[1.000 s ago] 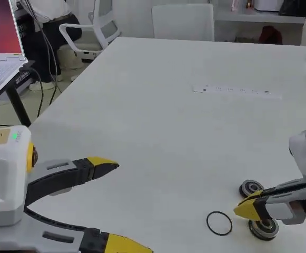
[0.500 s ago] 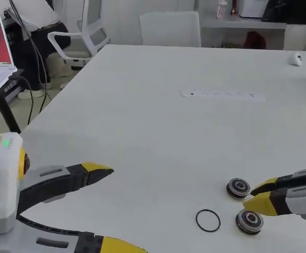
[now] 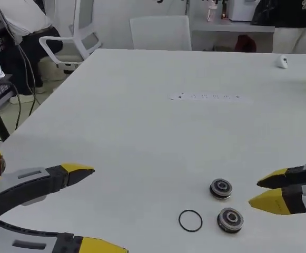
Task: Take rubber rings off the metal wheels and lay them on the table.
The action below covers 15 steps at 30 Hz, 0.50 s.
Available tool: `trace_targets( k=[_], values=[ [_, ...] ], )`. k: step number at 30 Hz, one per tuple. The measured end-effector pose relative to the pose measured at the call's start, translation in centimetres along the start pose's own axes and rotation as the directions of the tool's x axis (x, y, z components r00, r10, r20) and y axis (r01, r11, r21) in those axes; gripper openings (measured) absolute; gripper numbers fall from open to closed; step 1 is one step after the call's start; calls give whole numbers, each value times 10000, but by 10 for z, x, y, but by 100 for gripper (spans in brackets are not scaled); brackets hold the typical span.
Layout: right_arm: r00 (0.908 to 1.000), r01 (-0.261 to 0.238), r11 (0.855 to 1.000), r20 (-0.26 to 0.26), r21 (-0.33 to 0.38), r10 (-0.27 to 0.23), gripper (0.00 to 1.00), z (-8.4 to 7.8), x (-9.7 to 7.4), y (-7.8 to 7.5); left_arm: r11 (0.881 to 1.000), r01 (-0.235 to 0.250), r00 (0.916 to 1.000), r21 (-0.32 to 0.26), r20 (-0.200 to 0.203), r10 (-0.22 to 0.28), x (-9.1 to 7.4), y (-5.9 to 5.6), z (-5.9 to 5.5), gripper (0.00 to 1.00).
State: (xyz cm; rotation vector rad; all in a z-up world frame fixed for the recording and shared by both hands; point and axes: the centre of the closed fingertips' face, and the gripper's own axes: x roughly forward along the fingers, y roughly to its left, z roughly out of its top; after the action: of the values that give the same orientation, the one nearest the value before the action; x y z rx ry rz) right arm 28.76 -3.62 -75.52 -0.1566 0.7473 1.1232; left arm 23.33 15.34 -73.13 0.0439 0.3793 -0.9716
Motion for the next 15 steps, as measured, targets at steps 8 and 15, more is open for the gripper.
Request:
trace_targets(
  k=[8, 15],
  values=[
    [9997, 129, 9999, 220, -21, -128, 46, -3, -18, -12, 9999, -138, 9998, 1, -114, 138, 7, -5, 5, 92],
    [9982, -25, 9997, 601, -246, 40, 60, -3, -26, -16, 9997, -225, 9992, -60, -323, 223, 15, -9, 6, 93]
  ],
)
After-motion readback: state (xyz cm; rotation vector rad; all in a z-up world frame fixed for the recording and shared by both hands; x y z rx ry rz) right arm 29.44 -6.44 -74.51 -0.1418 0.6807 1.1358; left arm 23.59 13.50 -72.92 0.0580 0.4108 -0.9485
